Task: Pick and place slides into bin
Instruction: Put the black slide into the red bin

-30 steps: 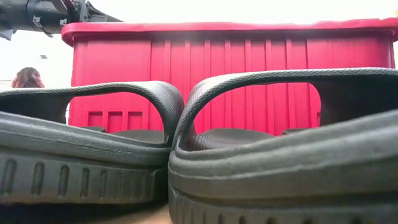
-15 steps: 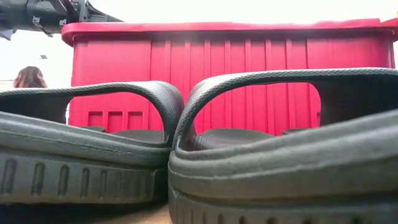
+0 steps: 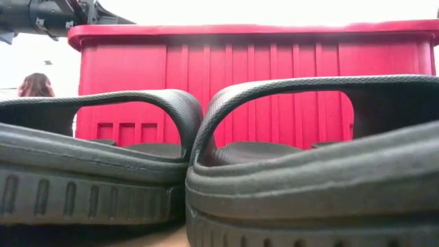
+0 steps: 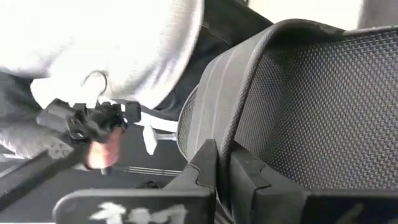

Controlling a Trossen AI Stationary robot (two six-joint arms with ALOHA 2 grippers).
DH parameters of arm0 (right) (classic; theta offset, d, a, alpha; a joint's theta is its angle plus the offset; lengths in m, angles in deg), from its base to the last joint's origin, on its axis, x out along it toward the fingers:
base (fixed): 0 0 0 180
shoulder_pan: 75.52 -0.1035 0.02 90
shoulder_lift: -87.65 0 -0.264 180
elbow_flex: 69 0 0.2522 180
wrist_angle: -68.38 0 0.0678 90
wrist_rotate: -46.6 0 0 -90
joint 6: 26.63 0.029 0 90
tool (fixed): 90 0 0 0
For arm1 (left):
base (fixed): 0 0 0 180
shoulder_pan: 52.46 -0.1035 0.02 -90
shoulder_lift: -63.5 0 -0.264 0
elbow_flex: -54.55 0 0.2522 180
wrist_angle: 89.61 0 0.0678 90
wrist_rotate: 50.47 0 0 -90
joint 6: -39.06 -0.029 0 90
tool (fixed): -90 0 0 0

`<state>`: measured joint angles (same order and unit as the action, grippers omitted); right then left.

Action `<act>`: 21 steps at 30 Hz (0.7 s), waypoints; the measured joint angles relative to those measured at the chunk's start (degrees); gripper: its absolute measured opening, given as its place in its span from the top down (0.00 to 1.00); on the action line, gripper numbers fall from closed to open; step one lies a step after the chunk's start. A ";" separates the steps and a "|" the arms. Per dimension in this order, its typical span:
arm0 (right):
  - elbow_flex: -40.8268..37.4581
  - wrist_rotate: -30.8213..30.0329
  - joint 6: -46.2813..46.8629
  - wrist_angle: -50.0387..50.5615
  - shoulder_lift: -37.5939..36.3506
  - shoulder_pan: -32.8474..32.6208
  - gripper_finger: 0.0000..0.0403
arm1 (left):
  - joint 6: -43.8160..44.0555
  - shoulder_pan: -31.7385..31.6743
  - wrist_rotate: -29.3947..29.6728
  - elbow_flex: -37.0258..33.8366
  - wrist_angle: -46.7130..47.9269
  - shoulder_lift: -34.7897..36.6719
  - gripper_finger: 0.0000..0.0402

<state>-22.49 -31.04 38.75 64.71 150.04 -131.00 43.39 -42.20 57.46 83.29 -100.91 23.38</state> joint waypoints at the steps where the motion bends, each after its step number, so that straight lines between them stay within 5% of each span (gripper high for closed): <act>1: 3.08 0.00 -1.65 4.32 0.00 0.18 0.99 | 0.26 0.00 0.00 0.00 0.00 -0.01 0.95; 8: 27.75 1.87 -14.60 40.12 0.00 5.79 0.99 | 0.36 0.00 -0.02 -0.02 0.00 0.00 0.95; 14: 46.47 -4.97 -25.39 63.93 0.00 11.62 0.99 | 0.12 0.00 0.00 -0.02 0.00 0.00 0.95; 21: 57.67 -9.27 -29.19 92.99 -0.04 15.82 0.99 | 0.09 0.00 -0.01 -0.02 0.00 -0.01 0.95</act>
<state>35.17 -40.31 9.56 157.71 150.00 -115.18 43.48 -42.20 57.45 83.27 -100.91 23.36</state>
